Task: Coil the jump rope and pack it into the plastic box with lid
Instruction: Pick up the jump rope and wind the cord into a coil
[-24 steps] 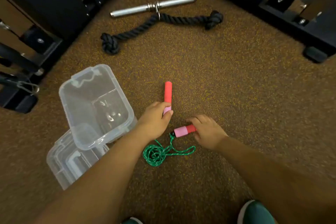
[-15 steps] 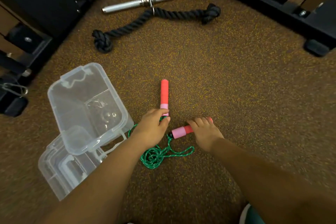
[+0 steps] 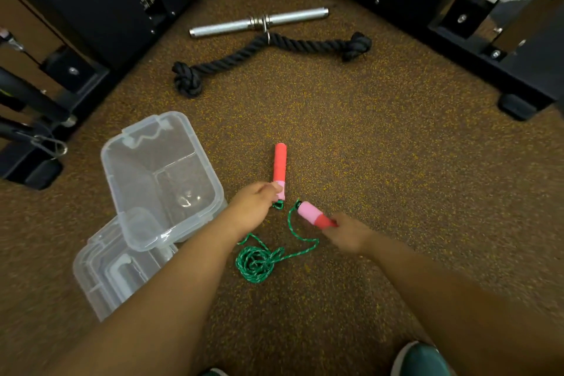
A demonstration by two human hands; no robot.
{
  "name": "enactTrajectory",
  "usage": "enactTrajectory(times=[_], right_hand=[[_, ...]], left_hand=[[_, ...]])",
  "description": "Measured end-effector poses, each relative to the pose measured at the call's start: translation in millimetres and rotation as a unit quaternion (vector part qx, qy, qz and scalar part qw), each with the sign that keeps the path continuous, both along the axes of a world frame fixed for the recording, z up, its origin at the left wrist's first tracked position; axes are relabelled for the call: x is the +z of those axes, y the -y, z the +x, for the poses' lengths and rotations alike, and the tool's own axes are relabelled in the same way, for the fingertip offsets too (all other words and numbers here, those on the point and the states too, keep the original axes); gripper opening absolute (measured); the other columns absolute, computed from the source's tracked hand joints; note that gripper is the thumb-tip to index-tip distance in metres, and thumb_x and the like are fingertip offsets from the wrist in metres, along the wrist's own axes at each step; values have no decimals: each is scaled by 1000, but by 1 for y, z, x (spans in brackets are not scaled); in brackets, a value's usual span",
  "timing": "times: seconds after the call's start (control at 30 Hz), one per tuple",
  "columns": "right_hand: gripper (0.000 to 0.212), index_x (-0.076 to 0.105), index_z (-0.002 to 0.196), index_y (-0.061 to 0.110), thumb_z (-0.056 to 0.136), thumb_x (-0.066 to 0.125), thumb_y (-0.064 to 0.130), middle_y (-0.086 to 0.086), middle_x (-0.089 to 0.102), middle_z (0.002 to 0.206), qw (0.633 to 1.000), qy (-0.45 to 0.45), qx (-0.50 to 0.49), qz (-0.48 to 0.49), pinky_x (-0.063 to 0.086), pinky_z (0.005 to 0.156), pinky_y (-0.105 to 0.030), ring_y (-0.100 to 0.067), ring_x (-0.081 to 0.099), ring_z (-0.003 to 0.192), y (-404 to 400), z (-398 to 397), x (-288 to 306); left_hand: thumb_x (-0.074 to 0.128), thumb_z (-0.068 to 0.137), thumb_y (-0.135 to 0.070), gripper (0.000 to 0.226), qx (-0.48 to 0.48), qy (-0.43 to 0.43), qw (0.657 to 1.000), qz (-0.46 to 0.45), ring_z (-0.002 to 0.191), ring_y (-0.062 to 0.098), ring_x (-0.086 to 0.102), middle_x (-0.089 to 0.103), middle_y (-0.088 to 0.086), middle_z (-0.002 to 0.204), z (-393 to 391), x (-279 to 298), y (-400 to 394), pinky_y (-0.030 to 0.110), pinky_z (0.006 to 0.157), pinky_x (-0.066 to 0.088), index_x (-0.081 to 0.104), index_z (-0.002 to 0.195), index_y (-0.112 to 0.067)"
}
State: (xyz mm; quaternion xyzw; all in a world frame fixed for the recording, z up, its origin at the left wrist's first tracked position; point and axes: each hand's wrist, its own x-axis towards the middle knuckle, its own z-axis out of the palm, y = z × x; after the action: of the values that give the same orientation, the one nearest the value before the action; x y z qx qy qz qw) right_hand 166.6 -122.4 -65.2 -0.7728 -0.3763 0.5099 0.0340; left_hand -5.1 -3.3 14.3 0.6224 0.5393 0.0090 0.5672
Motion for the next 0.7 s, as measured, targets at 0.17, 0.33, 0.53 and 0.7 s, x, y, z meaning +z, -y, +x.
enactTrajectory(times=[0.17,0.33,0.53,0.7], right_hand=[[44,53,88,10,92,40,52,-7,53,63,986,-128,-108,-3,32,37,-20,-17,46,39,-4,-3,54],[34,53,90,11,95,44,44,-4,57,63,934,-258,-234,82,39,35,-18,-11,49,37,-16,-14,142],[34,56,107,10,95,43,39,-3,63,73,916,-295,-206,181,42,41,-22,-13,52,45,18,-43,244],[25,58,97,13,96,43,33,-2,60,69,914,-284,-203,207,41,41,-22,-12,50,43,46,-71,253]], left_hand=[[20,99,-48,61,76,42,984,-157,101,23,62,67,7,102,-15,23,19,35,91,45,64,115,-10],[7,93,-62,82,76,89,968,-223,110,28,61,66,15,113,-35,61,27,35,92,46,63,115,-7],[5,93,-62,82,106,207,930,-284,113,26,62,67,14,119,-57,112,38,34,94,47,65,113,-10],[5,91,-64,86,126,257,907,-308,116,26,60,65,17,124,-62,121,56,36,100,44,62,119,-6]])
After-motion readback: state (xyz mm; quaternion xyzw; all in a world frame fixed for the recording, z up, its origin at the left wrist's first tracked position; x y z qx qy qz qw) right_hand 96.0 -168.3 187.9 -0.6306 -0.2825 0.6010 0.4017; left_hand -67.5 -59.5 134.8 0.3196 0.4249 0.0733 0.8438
